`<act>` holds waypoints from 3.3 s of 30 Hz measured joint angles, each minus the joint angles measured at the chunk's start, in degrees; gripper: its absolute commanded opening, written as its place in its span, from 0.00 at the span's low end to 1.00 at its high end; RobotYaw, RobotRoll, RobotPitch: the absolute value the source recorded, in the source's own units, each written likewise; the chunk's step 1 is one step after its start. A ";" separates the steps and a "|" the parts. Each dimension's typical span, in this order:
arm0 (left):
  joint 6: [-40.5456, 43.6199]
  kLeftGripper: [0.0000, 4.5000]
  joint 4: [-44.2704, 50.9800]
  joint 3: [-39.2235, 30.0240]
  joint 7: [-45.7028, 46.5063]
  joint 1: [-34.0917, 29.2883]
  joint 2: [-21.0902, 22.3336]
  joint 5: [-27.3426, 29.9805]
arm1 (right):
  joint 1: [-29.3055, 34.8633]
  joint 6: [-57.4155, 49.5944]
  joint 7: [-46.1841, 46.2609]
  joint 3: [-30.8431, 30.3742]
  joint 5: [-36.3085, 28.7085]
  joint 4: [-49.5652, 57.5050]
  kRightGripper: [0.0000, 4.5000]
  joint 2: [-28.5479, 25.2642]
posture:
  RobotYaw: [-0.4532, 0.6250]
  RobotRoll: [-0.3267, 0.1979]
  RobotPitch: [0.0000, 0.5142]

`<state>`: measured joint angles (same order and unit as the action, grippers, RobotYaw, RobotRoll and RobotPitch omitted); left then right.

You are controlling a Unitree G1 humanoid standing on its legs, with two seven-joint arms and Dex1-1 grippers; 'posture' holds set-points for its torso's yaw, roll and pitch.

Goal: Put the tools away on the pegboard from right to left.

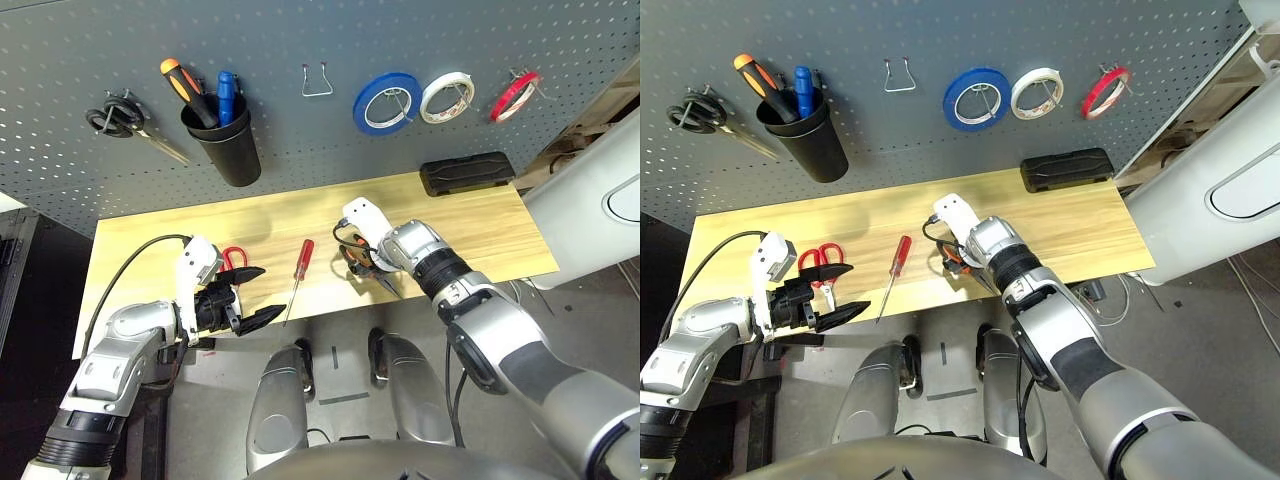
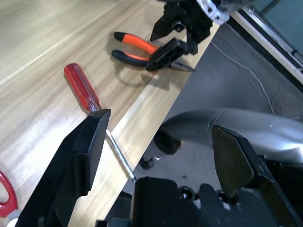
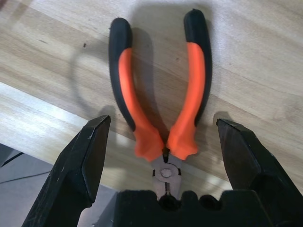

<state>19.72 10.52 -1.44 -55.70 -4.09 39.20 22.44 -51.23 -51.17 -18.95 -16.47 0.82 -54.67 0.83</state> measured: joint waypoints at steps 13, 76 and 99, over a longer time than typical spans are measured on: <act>4.89 1.00 7.08 -1.23 2.44 -1.13 0.02 2.23 | -2.00 7.51 1.02 2.42 2.08 -9.07 0.85 2.16 | 0.43 0.62 0.47; 15.05 1.00 6.43 -29.40 3.34 10.53 10.59 23.33 | 4.00 32.04 -10.06 19.80 -15.68 47.25 0.58 -10.17 | 0.45 0.62 0.22; 15.83 1.00 6.78 -25.54 5.25 12.36 9.81 23.82 | -7.36 60.96 -5.03 13.99 -5.26 27.96 0.58 -4.81 | 0.45 0.62 0.25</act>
<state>35.55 17.30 -26.98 -50.46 8.27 49.01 46.26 -58.59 9.79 -23.97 -2.48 -4.44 -26.71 -3.97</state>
